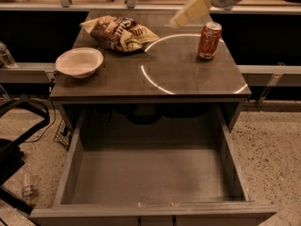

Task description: Place brown chip bag into top drawer

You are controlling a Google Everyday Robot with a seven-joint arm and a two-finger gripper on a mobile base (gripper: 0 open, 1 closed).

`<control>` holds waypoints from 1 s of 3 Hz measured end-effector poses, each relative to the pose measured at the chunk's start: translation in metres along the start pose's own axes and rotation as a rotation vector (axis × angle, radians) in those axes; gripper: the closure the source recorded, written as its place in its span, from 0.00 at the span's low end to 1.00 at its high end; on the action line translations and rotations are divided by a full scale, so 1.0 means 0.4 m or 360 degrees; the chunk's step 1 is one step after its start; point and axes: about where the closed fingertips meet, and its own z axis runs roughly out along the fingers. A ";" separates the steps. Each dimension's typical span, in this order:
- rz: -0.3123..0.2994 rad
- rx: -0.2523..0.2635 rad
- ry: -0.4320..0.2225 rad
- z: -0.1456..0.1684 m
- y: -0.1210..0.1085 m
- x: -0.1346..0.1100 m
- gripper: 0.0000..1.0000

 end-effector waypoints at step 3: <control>0.0052 0.0036 0.0031 0.118 -0.012 -0.041 0.00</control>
Offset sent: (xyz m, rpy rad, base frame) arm 0.0080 0.0093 0.0199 0.0413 -0.0089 -0.0148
